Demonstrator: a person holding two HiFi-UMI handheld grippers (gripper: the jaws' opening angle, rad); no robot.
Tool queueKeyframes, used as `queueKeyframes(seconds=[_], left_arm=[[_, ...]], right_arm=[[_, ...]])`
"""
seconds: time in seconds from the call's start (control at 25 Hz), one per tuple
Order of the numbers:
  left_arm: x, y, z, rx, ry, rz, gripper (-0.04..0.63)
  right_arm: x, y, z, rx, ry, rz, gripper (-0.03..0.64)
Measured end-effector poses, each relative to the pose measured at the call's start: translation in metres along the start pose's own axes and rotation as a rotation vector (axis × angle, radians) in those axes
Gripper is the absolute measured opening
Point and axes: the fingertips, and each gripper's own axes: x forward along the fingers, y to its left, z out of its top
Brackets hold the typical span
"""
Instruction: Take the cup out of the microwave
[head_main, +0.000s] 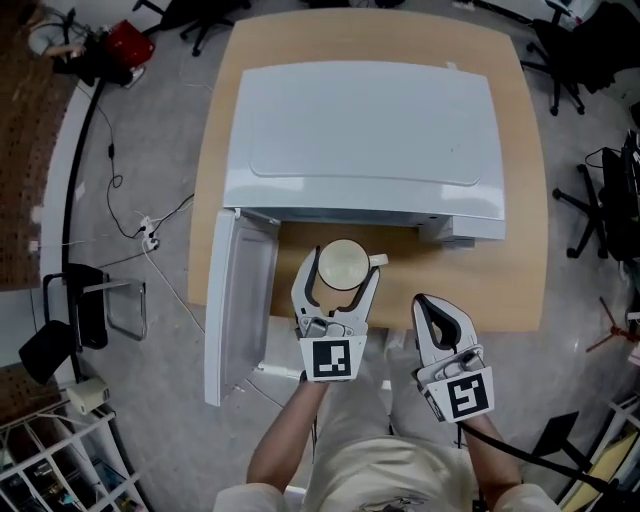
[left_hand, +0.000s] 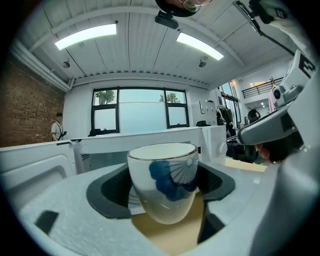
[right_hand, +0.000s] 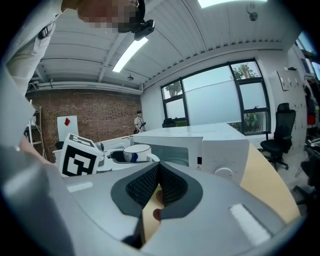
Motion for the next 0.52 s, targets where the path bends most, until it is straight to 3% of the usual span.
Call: queueKeyframes(seconds=[0.32,0.52], left_arm=[[-0.058,-0.015,0.029,-0.025,0.003,0.02,0.387],[-0.086,-0.017,0.043,-0.337,-0.047,0.138,0.387]], right_arm=[[-0.019,-0.001,0.021,0.0,-0.04,-0.04,0.005],[-0.033,-0.004,0.031,0.031,-0.062,-0.082,0.006]])
